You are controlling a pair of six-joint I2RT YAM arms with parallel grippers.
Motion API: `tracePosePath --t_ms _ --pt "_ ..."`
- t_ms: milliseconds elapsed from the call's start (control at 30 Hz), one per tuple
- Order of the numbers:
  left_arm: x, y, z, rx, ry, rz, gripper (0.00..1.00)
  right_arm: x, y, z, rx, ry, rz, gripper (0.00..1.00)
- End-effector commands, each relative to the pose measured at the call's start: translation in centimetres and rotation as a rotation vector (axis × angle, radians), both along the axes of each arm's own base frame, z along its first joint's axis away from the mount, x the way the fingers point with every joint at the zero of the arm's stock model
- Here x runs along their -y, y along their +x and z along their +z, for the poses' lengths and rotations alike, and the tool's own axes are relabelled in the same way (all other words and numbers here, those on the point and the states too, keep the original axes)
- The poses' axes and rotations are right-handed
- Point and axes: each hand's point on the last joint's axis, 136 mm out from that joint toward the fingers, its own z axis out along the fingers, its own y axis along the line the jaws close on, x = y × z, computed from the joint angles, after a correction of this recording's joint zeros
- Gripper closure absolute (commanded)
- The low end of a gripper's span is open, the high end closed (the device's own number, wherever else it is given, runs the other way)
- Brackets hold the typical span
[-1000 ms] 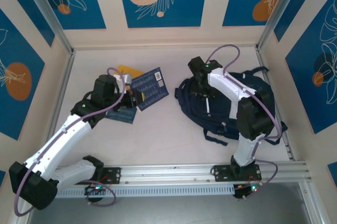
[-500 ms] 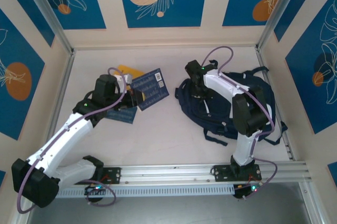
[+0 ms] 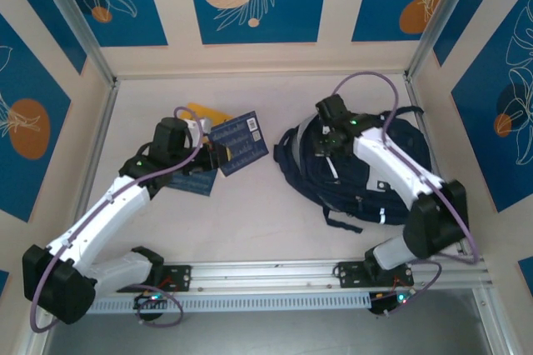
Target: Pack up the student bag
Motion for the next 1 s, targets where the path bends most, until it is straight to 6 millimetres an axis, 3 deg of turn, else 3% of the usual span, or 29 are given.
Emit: tracePosePath --t_ms 0,233,400,500,667,967 --pt "0.3 0.4 1.6 0.043 -0.039 -0.023 1.0 -4.4 -1.2 4.5 0.123 0.239 0.261 1.0" --pt "2.9 -0.4 1.0 -0.031 -0.133 -0.142 1.0 -4.9 -4.3 8.6 0.18 0.581 0.348 1.0" --pt "5.9 -1.9 0.9 -0.077 -0.219 -0.249 1.0 -3.3 -4.5 11.2 0.213 0.749 0.274 1.0" --pt "7.7 -2.8 1.2 -0.084 -0.247 -0.296 1.0 -3.7 -5.6 13.5 0.234 0.878 0.344 1.0" --pt "10.4 -3.4 0.4 -0.13 -0.284 -0.332 1.0 -4.0 -6.1 14.2 0.214 0.937 0.385 1.0" --pt "15.0 -1.6 -2.4 -0.233 -0.345 -0.342 1.0 -3.9 -6.6 14.6 0.229 0.967 0.396 1.0"
